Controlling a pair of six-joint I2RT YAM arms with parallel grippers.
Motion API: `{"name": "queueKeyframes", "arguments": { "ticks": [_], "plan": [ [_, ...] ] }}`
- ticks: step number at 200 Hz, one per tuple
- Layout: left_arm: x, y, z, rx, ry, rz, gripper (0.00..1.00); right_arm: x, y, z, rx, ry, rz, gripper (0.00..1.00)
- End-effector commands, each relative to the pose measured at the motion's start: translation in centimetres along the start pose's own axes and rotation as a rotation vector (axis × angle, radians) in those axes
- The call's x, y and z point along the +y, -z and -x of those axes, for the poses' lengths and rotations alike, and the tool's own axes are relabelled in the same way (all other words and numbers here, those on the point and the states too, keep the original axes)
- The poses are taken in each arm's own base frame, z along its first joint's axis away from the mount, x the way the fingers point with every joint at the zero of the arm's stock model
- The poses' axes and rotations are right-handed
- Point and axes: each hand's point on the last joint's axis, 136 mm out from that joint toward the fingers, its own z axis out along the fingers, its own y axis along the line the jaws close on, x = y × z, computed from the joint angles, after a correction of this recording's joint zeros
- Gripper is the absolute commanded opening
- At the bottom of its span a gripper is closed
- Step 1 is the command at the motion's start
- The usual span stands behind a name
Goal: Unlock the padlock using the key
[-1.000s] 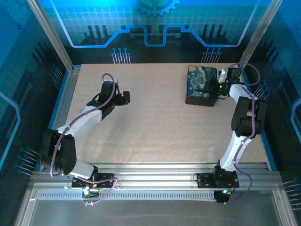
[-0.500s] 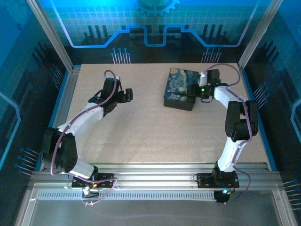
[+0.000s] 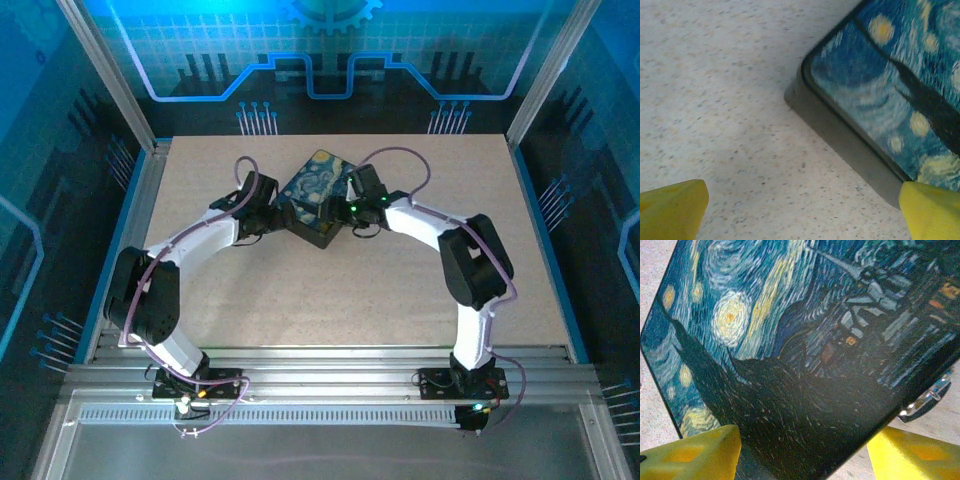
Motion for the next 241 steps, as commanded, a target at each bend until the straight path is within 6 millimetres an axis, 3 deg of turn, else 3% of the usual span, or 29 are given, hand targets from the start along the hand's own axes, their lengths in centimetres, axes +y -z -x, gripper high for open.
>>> {"name": "queueKeyframes", "arguments": {
  "ticks": [1, 15, 48, 73, 103, 144, 173, 192, 241],
  "plan": [
    [3.8, 1.8, 1.6, -0.015, 0.123, 0.096, 0.99, 1.9, -1.3, 0.7, -0.016, -0.002, 0.01, 0.68],
    [6.2, 2.4, 2.4, -0.031, 0.178, 0.141, 0.99, 2.8, -1.9, 0.7, -0.009, 0.018, 0.015, 0.68],
    [14.8, 3.4, 2.6, -0.025, 0.406, 0.325, 0.98, 3.6, -2.4, 0.7, 0.001, 0.036, 0.029, 0.7],
    [19.4, 3.6, 1.7, -0.015, 0.527, 0.394, 0.93, 5.3, -0.2, 0.8, -0.024, 0.092, 0.083, 0.72],
    [23.7, 3.6, 0.2, 0.011, 0.6, 0.474, 0.81, 7.3, 2.6, 0.4, -0.031, 0.195, 0.144, 0.72],
    [26.2, 1.3, -0.3, 0.045, 0.625, 0.467, 0.6, 10.0, 4.2, -1.2, 0.003, 0.317, 0.198, 0.7],
    [26.7, -0.7, 0.4, 0.063, 0.615, 0.453, 0.5, 11.5, 4.6, -2.1, 0.018, 0.348, 0.238, 0.69],
    [26.9, -1.5, 1.1, 0.054, 0.613, 0.447, 0.46, 12.5, 4.6, -2.8, 0.03, 0.365, 0.265, 0.69],
    [27.2, -3.1, 3.1, 0.052, 0.608, 0.435, 0.47, 14.6, 5.0, -3.7, 0.044, 0.397, 0.319, 0.69]
  ]
}}
